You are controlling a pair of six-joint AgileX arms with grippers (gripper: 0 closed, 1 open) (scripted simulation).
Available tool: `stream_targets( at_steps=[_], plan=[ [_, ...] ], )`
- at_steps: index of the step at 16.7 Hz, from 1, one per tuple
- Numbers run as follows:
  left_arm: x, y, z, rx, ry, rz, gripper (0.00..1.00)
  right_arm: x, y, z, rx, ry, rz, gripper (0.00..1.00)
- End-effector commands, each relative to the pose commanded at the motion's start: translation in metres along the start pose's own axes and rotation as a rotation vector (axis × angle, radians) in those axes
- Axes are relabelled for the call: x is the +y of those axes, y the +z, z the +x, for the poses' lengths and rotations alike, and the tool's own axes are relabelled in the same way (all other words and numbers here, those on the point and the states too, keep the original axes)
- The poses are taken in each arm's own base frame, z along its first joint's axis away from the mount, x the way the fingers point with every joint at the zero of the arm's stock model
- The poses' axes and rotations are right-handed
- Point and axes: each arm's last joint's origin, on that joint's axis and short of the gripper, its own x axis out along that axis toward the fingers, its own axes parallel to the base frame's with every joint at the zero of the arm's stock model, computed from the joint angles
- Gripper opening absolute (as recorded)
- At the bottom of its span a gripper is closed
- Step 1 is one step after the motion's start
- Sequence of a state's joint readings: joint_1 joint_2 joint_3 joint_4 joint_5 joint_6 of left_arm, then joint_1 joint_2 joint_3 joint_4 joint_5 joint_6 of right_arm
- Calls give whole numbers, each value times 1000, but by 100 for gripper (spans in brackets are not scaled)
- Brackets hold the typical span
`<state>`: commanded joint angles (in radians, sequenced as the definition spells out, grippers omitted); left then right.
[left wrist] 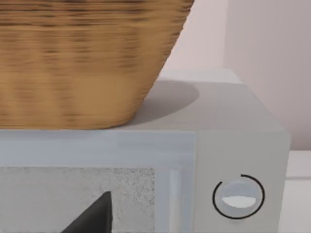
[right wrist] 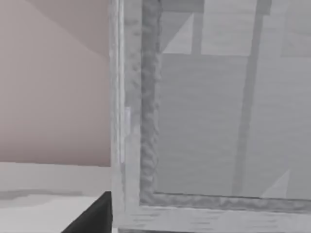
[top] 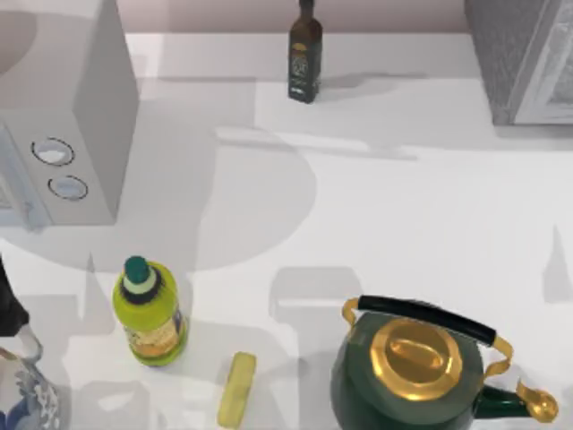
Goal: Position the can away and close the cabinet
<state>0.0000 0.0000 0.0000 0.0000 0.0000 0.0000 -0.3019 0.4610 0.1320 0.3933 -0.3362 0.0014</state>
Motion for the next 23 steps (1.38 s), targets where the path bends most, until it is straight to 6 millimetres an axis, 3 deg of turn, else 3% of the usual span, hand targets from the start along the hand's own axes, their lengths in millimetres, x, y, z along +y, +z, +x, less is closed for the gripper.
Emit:
stream_targets(
  at_steps=[6,10,13,16,23],
  plan=[
    [0,0,0,0,0,0,100,-73,6,29,0,-21,-28,100],
    [0,0,0,0,0,0,100,-127,-16,29,32,-25,-13,100],
    [0,0,0,0,0,0,100,-155,-34,20,51,-28,7,100],
    [0,0,0,0,0,0,100,-167,-45,12,61,-31,23,100],
    [0,0,0,0,0,0,100,-170,-45,12,62,-31,22,100]
  ],
)
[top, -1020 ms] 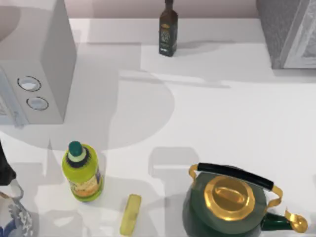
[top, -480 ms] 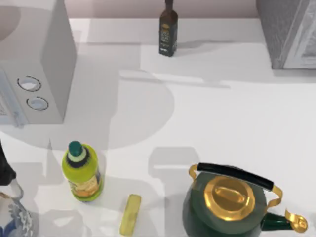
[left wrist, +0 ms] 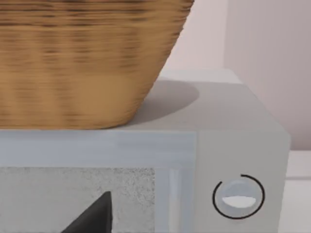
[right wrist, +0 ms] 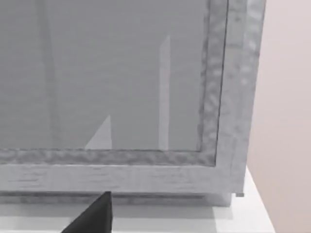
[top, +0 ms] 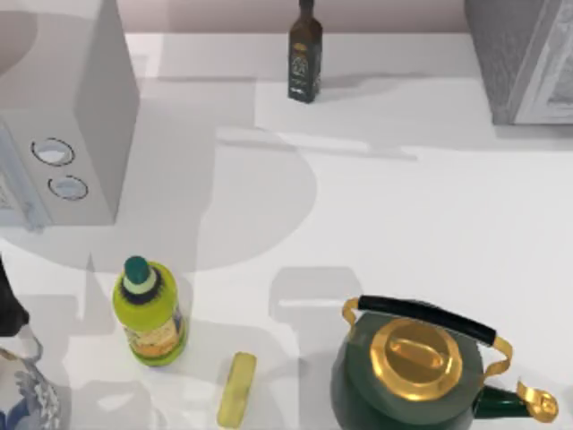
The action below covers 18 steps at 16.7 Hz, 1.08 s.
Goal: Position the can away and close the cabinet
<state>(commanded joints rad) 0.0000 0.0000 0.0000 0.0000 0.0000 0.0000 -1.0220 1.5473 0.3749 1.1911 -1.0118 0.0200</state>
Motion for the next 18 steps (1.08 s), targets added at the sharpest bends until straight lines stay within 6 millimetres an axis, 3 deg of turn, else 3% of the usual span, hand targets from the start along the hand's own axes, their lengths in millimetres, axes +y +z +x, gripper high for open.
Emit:
stream_targets(
  at_steps=[2,5,11,14,18],
  plan=[
    [0,0,0,0,0,0,100,-9,11,4,-9,-3,-23,100],
    [0,0,0,0,0,0,100,-33,43,13,-21,-15,-57,100],
    [0,0,0,0,0,0,100,-74,149,28,-8,-33,-24,100],
    [0,0,0,0,0,0,100,-71,213,27,7,-31,15,100],
    [0,0,0,0,0,0,100,-42,289,16,17,-18,40,100]
  ],
)
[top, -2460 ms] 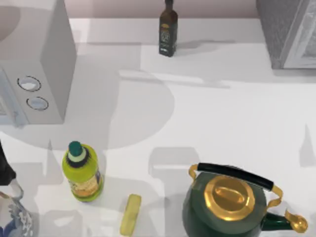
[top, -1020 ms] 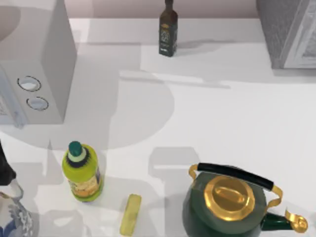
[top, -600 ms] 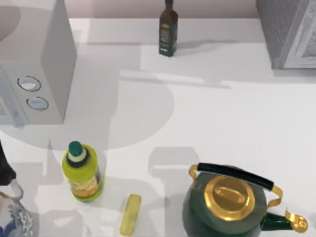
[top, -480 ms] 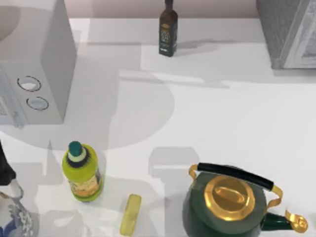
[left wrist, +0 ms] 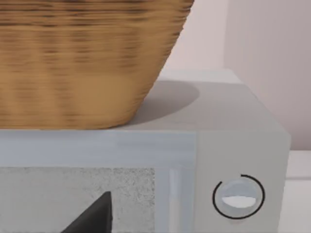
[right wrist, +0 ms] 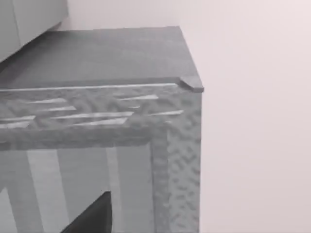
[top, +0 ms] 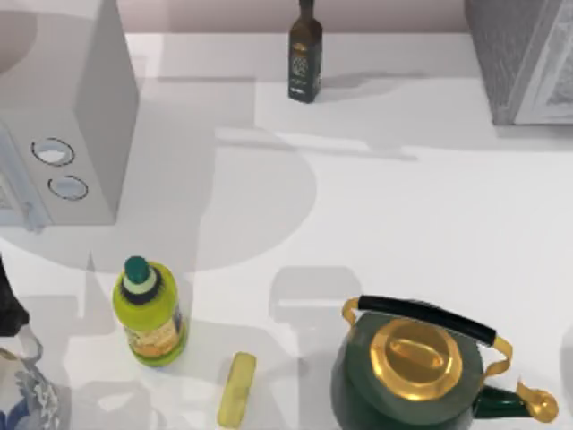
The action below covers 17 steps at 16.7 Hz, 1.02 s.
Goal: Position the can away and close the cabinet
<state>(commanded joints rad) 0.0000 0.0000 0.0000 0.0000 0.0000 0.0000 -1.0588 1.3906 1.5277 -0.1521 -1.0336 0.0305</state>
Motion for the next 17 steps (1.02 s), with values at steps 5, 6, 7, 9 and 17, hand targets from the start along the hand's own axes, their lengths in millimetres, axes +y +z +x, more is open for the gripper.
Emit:
stream_targets(
  at_steps=[5,6,7,9,17],
  plan=[
    [0,0,0,0,0,0,100,41,52,-18,-12,17,-28,100],
    [0,0,0,0,0,0,100,44,56,-20,-14,18,-33,100],
    [0,0,0,0,0,0,100,45,56,-20,-14,18,-33,100],
    [0,0,0,0,0,0,100,45,56,-20,-14,18,-33,100],
    [0,0,0,0,0,0,100,70,67,2,-46,-1,-83,100]
  ],
)
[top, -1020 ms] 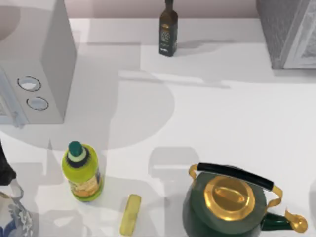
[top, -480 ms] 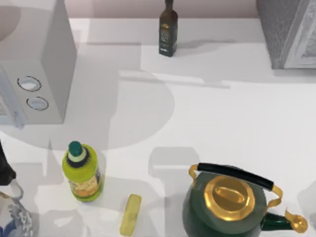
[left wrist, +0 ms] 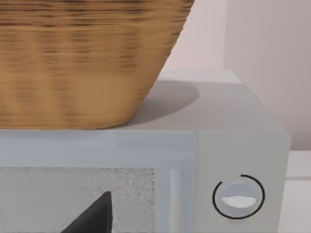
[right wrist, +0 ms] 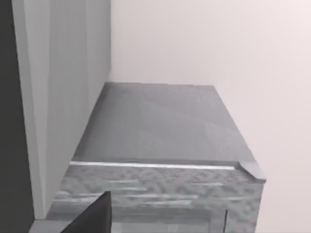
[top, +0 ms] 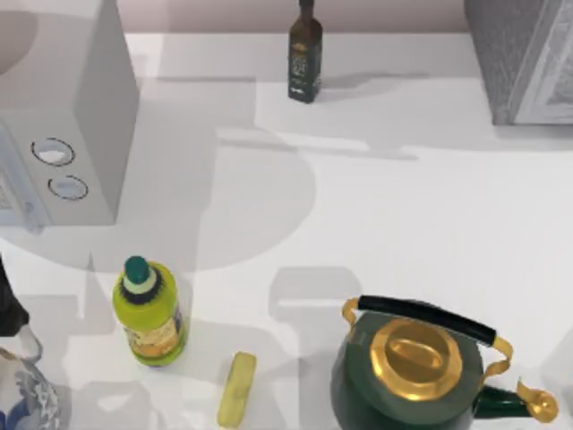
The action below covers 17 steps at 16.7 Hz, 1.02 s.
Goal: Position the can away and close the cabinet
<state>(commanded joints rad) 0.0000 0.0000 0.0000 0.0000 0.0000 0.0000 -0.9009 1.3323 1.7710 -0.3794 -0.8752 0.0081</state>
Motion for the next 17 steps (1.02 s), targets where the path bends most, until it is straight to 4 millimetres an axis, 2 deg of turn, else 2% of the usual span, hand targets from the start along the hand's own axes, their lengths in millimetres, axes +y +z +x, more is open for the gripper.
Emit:
stream_targets(
  at_steps=[3,5,9,13,15,17],
  plan=[
    [0,0,0,0,0,0,100,28,4,26,-13,-29,3,100],
    [0,0,0,0,0,0,100,55,4,46,-13,-41,20,100],
    [0,0,0,0,0,0,100,133,4,75,-2,-27,50,100],
    [0,0,0,0,0,0,100,215,5,71,9,6,60,100],
    [0,0,0,0,0,0,100,243,4,61,15,14,59,100],
    [0,0,0,0,0,0,100,262,3,53,23,15,54,100]
  ],
)
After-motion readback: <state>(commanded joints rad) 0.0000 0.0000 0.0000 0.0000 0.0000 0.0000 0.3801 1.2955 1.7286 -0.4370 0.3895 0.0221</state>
